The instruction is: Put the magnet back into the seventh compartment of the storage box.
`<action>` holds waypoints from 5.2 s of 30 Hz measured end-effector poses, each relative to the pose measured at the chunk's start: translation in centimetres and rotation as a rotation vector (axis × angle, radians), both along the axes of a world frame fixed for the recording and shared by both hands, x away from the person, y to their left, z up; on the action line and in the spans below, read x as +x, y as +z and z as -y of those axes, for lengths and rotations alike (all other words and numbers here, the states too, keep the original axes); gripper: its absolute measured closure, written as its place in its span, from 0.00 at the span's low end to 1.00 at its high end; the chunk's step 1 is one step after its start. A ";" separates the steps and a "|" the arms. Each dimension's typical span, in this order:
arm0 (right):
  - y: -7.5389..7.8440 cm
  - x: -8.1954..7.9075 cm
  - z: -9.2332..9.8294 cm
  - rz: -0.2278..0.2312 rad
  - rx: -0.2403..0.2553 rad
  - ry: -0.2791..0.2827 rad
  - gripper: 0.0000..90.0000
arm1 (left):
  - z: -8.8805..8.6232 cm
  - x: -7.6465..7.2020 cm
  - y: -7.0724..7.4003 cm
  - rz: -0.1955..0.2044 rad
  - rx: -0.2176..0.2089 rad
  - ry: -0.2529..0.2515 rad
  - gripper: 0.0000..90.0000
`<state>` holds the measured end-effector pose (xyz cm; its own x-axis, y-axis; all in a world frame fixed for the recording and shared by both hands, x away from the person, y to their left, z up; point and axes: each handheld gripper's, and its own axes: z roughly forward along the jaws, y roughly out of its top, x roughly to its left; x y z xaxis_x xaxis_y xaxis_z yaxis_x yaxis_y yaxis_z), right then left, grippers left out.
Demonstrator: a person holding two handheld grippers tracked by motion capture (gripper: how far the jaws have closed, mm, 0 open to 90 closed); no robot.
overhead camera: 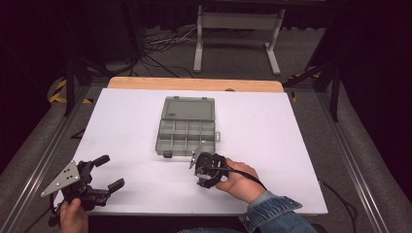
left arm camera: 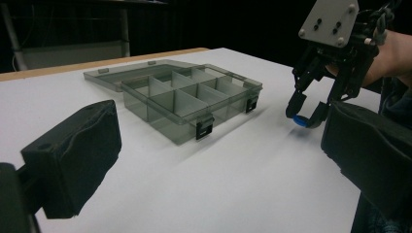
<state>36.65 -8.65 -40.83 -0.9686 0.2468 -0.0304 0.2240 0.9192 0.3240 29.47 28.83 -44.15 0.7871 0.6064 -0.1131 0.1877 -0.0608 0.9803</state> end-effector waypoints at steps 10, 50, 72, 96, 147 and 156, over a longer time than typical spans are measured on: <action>2.4 0.2 0.9 0.029 0.055 -0.013 0.69 | 0.0 0.0 0.0 0.002 0.002 0.001 0.02; 6.2 2.9 1.4 0.103 0.159 -0.082 0.69 | 0.0 0.0 0.0 0.002 0.002 0.000 0.02; 5.9 6.9 0.4 0.104 0.170 -0.153 0.69 | -0.1 0.0 0.0 -0.003 0.004 -0.001 0.02; 2.8 9.9 -1.1 0.057 0.128 -0.181 0.69 | -0.2 0.0 0.0 0.001 -0.004 0.001 0.02; 2.5 9.6 -1.8 0.097 0.140 -0.186 0.44 | -0.2 0.1 0.0 0.003 -0.006 0.001 0.02; 4.6 8.1 -0.8 0.136 0.187 -0.182 0.27 | -0.2 0.1 0.0 0.004 -0.005 0.000 0.02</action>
